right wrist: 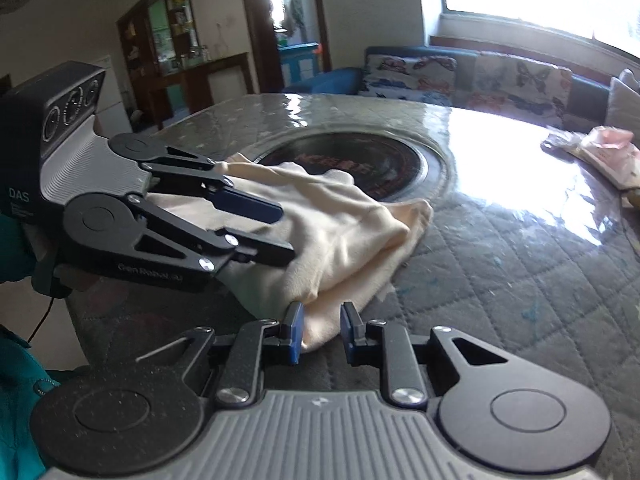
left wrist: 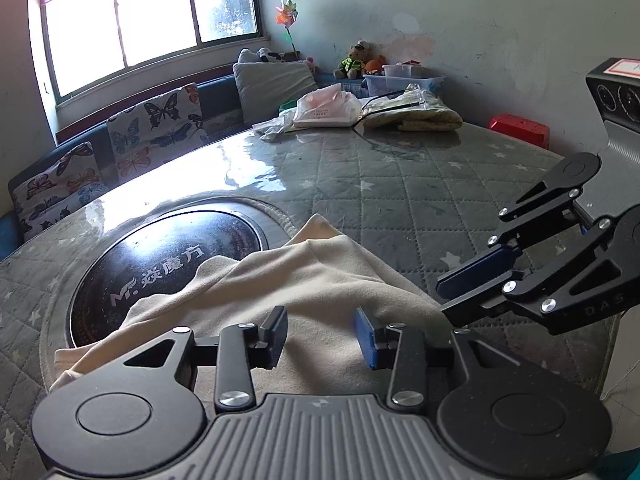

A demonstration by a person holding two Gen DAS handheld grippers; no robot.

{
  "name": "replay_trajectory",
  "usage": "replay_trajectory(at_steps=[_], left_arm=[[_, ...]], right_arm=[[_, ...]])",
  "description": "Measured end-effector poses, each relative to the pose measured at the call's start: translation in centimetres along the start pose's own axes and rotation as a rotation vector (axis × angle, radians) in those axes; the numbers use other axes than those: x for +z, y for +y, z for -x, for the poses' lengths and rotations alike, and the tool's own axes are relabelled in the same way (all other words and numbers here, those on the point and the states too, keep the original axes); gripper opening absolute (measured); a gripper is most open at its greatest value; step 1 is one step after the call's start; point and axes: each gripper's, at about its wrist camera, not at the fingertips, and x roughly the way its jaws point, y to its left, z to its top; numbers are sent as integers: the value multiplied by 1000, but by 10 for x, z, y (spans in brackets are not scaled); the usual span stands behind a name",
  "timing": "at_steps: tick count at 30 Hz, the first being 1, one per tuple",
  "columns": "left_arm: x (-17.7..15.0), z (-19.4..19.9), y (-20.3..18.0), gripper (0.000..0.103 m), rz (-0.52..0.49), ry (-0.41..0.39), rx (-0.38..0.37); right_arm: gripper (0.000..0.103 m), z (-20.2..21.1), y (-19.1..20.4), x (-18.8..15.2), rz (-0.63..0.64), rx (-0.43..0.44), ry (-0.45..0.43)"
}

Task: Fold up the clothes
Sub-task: 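Lay the folded hem down and open both grippers, releasing the shirt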

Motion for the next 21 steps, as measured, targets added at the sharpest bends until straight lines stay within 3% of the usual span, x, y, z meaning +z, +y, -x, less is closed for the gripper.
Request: replay_trajectory(at_steps=[7, 9, 11, 18, 21], left_arm=[[0, 0, 0, 43, 2, 11, 18], [0, 0, 0, 44, 0, 12, 20], [0, -1, 0, 45, -3, 13, 23], [1, 1, -7, 45, -39, 1, 21], [0, 1, -12, 45, -60, -7, 19]], right_arm=[[19, -8, 1, 0, 28, 8, -29], [9, -6, 0, -2, 20, 14, -51], [6, -1, 0, -3, -1, 22, -88], [6, 8, -4, 0, -38, 30, -113], [6, 7, -10, 5, -88, -11, -106]])
